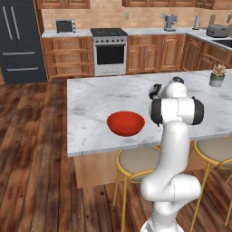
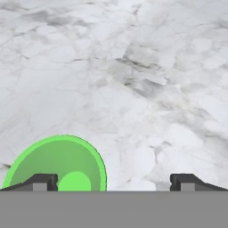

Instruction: Place the cup inside the bowl on the dining table and move the bowl to any counter.

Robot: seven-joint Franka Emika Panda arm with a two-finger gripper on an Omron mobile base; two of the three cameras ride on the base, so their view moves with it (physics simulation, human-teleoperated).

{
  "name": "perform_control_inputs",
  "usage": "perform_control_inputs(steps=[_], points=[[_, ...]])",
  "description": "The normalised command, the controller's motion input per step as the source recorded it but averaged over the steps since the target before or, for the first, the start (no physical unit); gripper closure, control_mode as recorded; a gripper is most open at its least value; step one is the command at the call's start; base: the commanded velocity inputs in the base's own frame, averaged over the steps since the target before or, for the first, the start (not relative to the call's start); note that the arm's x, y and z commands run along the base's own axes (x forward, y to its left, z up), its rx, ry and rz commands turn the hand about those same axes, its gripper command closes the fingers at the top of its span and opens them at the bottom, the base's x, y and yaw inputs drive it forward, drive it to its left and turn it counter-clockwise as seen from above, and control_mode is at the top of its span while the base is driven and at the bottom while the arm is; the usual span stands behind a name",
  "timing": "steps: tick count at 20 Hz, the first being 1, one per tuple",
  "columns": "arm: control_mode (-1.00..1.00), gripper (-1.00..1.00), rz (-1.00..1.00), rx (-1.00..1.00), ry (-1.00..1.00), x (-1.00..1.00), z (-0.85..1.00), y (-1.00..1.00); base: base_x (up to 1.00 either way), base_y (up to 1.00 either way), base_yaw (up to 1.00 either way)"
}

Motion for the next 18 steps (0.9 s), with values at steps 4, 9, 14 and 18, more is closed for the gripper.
perform_control_inputs(steps=[4, 9, 14, 18], points=[[-1.0, -1.0, 0.0, 0.0, 0.0, 0.0, -0.16, 0.0, 0.0, 0.0, 0.0], [-1.0, -1.0, 0.0, 0.0, 0.0, 0.0, -0.23, 0.0, 0.0, 0.0, 0.0], [-1.0, -1.0, 0.0, 0.0, 0.0, 0.02, -0.21, 0.0, 0.0, 0.0, 0.0], [-1.0, -1.0, 0.0, 0.0, 0.0, 0.06, -0.13, 0.0, 0.0, 0.0, 0.0]])
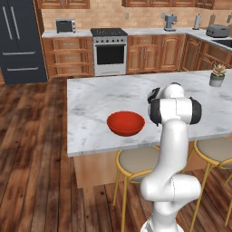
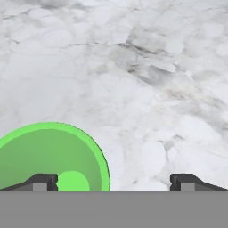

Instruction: Place the cup inside the bowl on the dining table and move the bowl to any counter.

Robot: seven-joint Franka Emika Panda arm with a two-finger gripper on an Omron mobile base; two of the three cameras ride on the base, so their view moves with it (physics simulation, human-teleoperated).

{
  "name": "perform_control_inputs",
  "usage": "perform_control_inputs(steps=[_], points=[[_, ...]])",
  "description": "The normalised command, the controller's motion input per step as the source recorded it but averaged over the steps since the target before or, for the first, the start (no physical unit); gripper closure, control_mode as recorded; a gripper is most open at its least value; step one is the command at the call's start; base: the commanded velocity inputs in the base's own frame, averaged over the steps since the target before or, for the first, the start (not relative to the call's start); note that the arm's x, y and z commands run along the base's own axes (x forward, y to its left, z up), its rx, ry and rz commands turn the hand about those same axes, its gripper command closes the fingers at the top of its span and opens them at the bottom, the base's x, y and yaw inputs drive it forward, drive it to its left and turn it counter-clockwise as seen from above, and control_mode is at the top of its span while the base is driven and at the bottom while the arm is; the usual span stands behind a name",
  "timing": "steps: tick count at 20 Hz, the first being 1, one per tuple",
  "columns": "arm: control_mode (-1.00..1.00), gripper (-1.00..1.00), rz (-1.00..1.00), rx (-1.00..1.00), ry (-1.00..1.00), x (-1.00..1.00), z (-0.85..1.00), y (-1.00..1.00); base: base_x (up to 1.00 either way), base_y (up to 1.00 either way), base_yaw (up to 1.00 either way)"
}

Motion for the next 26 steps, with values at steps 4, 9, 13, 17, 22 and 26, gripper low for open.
perform_control_inputs(steps=[4, 9, 13, 17, 22, 26], points=[[-1.0, -1.0, 0.0, 0.0, 0.0, 0.04, -0.03, 0.0, 0.0, 0.0, 0.0], [-1.0, -1.0, 0.0, 0.0, 0.0, 0.03, -0.01, 0.0, 0.0, 0.0, 0.0], [-1.0, -1.0, 0.0, 0.0, 0.0, 0.01, 0.0, 0.0, 0.0, 0.0, 0.0], [-1.0, -1.0, 0.0, 0.0, 0.0, 0.0, -0.08, 0.0, 0.0, 0.0, 0.0], [-1.0, -1.0, 0.0, 0.0, 0.0, 0.0, -0.05, 0.0, 0.0, 0.0, 0.0], [-1.0, -1.0, 0.0, 0.0, 0.0, 0.0, 0.0, 0.0, 0.0, 0.0, 0.0]])
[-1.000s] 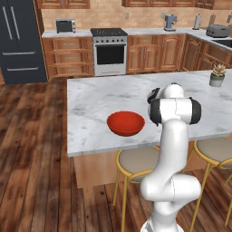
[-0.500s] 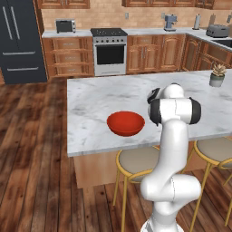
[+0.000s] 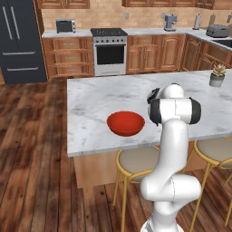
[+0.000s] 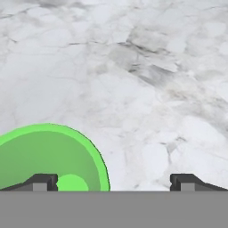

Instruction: Place the cup inside the bowl on the dining table and move the bowl to any counter.

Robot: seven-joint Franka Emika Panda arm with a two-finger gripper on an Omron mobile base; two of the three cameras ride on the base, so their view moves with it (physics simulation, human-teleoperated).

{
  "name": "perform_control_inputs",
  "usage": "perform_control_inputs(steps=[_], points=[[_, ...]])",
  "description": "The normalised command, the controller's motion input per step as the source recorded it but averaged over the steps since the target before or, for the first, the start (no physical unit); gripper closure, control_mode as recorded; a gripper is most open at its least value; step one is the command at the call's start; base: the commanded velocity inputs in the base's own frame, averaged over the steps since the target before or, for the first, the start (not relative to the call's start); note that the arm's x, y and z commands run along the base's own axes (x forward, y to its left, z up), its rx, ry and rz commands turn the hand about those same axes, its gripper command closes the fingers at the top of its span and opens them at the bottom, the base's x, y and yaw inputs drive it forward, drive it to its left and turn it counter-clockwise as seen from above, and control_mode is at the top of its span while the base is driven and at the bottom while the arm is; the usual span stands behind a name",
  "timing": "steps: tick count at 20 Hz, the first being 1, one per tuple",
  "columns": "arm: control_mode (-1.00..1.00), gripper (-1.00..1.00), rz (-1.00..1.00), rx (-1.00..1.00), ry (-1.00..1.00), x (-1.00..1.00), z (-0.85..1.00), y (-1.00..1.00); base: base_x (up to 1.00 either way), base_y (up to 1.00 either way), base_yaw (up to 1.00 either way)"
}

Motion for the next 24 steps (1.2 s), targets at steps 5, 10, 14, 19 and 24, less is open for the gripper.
perform_control_inputs(steps=[5, 10, 14, 19, 24], points=[[-1.0, 1.0, 0.0, 0.0, 0.0, 0.0, 0.0, 0.0, 0.0, 0.0, 0.0], [-1.0, 1.0, 0.0, 0.0, 0.0, 0.0, 0.0, 0.0, 0.0, 0.0, 0.0], [-1.0, 1.0, 0.0, 0.0, 0.0, 0.0, 0.0, 0.0, 0.0, 0.0, 0.0], [-1.0, 1.0, 0.0, 0.0, 0.0, 0.0, 0.0, 0.0, 0.0, 0.0, 0.0], [-1.0, 1.0, 0.0, 0.0, 0.0, 0.0, 0.0, 0.01, 0.0, 0.0, 0.0]])
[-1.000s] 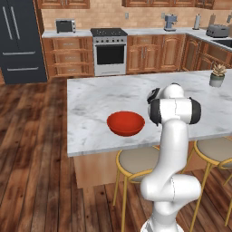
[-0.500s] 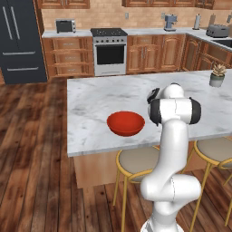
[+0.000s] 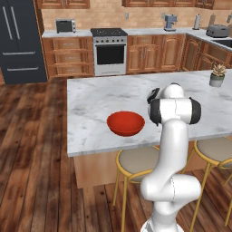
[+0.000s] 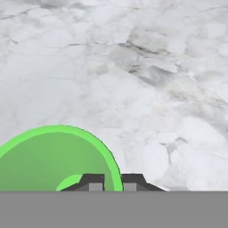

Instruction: Place the cup inside the bowl on the dining table and move the bowl to any counter.

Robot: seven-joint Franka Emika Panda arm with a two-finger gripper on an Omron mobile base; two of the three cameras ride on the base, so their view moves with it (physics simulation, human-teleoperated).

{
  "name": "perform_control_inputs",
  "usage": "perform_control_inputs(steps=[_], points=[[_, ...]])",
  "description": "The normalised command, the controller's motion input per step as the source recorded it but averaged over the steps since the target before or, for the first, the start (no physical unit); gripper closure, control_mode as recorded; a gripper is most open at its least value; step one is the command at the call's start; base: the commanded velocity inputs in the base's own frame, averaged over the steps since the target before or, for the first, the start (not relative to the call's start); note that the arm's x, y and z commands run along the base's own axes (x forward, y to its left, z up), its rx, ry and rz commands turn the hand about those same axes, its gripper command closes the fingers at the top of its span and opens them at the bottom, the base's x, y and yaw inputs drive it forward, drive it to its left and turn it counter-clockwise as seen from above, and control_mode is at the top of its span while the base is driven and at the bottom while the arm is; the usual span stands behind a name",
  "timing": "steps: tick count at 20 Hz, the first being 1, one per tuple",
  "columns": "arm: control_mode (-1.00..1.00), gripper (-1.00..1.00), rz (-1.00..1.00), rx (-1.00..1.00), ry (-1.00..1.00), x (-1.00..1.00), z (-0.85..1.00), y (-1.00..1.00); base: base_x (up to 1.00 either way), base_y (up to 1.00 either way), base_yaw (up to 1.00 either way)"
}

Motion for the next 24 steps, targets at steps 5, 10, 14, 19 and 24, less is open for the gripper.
perform_control_inputs(steps=[5, 10, 14, 19, 24], points=[[-1.0, 1.0, 0.0, 0.0, 0.01, 0.0, 0.03, 0.02, 0.0, 0.0, 0.0], [-1.0, 1.0, 0.0, 0.0, 0.05, 0.0, 0.2, 0.07, 0.0, 0.0, 0.0], [-1.0, 1.0, 0.0, 0.0, 0.06, 0.0, 0.27, 0.05, 0.0, 0.0, 0.0], [-1.0, 1.0, 0.0, 0.0, 0.04, 0.0, 0.29, 0.06, 0.0, 0.0, 0.0], [-1.0, 1.0, 0.0, 0.0, 0.01, 0.0, 0.28, 0.01, 0.0, 0.0, 0.0]])
